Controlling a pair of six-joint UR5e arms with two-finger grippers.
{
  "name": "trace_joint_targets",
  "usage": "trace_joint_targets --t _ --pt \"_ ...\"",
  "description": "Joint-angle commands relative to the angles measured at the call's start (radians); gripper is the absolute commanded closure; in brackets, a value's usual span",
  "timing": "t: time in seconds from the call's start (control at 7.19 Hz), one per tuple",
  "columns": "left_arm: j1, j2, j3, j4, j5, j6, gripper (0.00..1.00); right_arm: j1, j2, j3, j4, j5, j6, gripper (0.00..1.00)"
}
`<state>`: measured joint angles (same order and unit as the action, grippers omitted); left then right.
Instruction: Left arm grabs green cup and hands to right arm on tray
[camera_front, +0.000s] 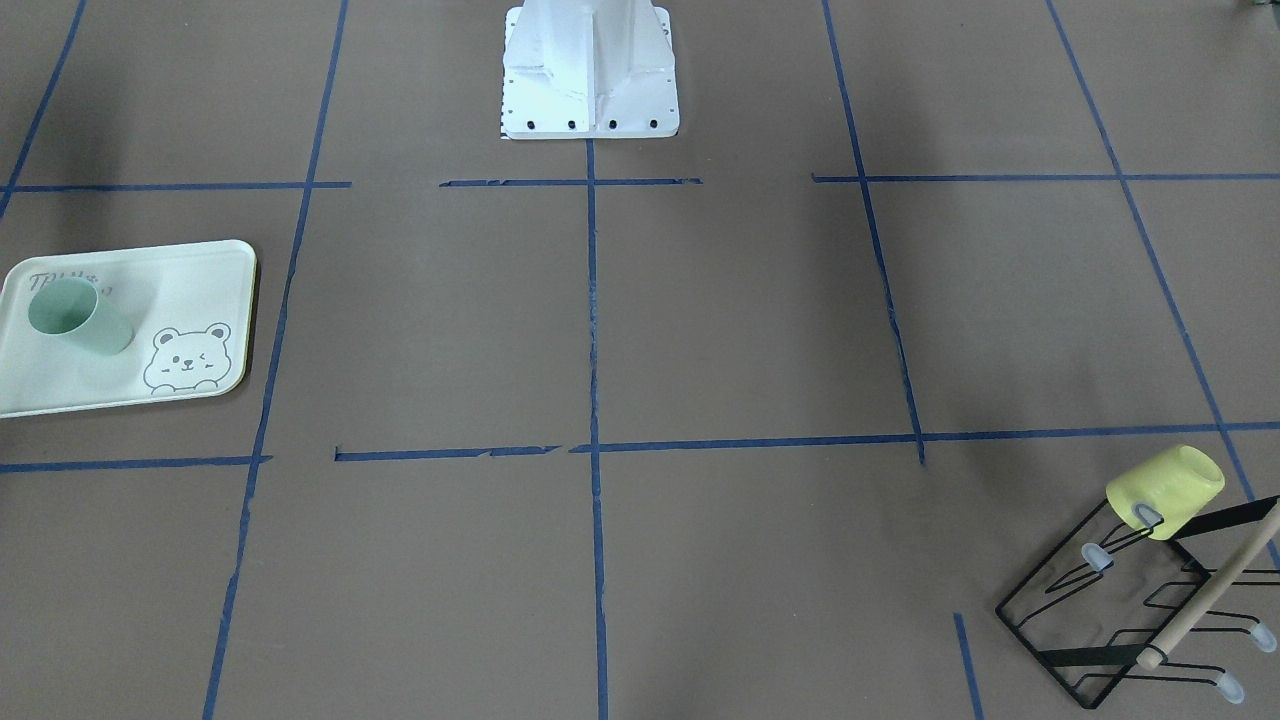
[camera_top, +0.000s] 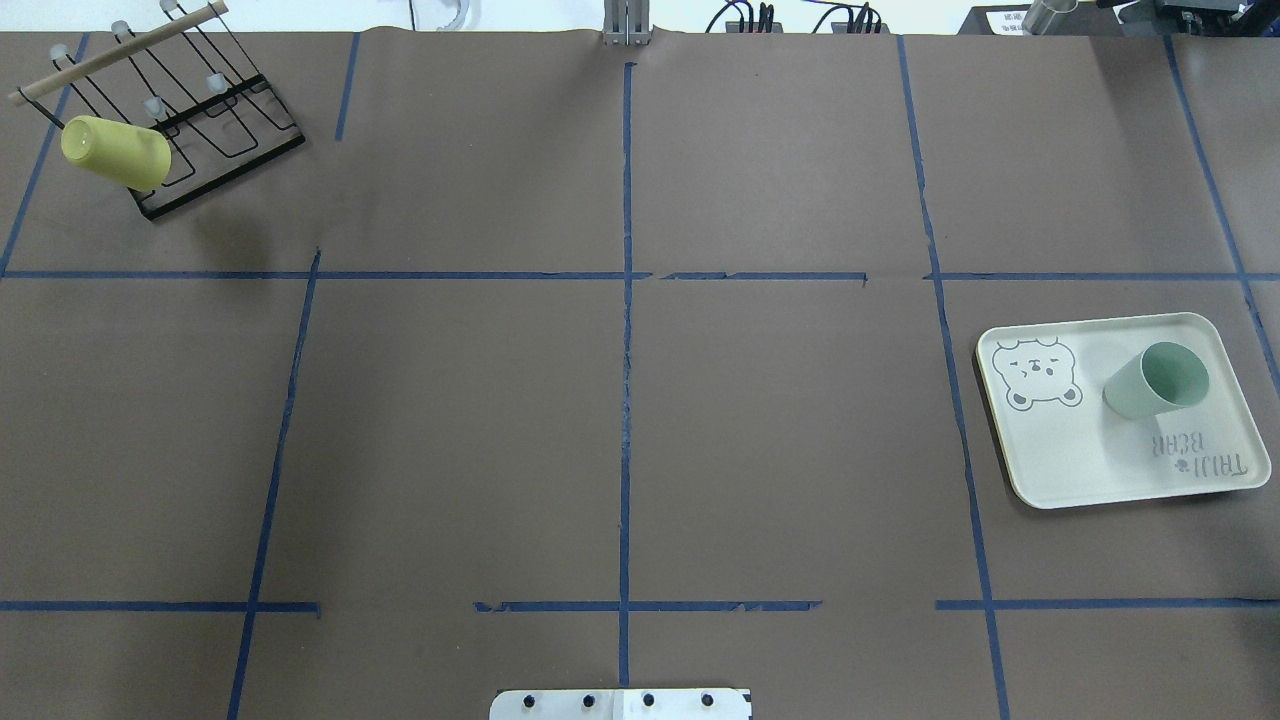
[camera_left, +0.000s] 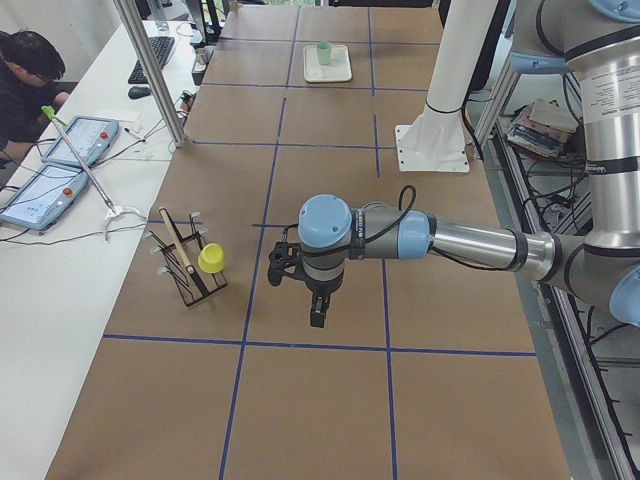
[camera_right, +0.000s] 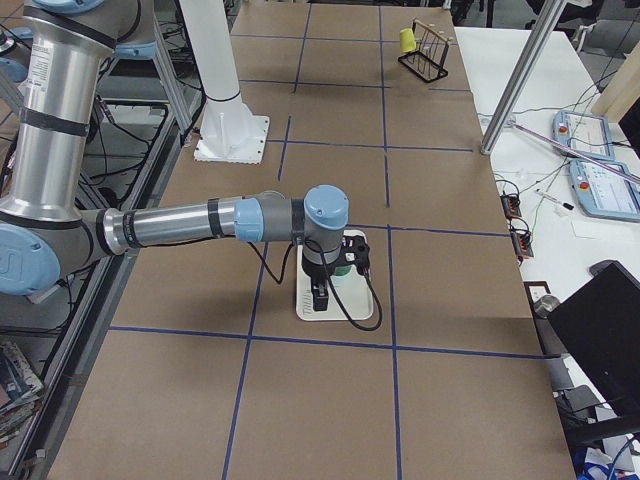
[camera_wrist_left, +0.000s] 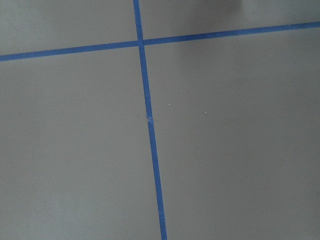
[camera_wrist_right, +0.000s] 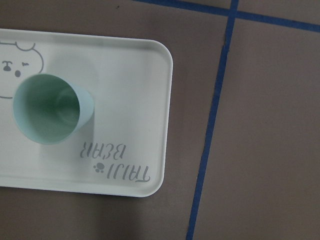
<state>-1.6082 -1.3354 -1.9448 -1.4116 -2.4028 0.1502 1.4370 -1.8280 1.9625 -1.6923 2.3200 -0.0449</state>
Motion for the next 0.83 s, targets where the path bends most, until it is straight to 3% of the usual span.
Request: trace_joint_targets --t 0.0,0.7 --pt "-0.001 -0.001 0.03 -0.061 0.01 -0.004 0.0 0.002 -0.005 -0.004 0.003 0.028 0.002 0.0" --pt "0.001 0.008 0.066 -0.053 0.011 -0.001 0.0 0.002 -0.004 -0.004 0.003 0.03 0.002 0.0"
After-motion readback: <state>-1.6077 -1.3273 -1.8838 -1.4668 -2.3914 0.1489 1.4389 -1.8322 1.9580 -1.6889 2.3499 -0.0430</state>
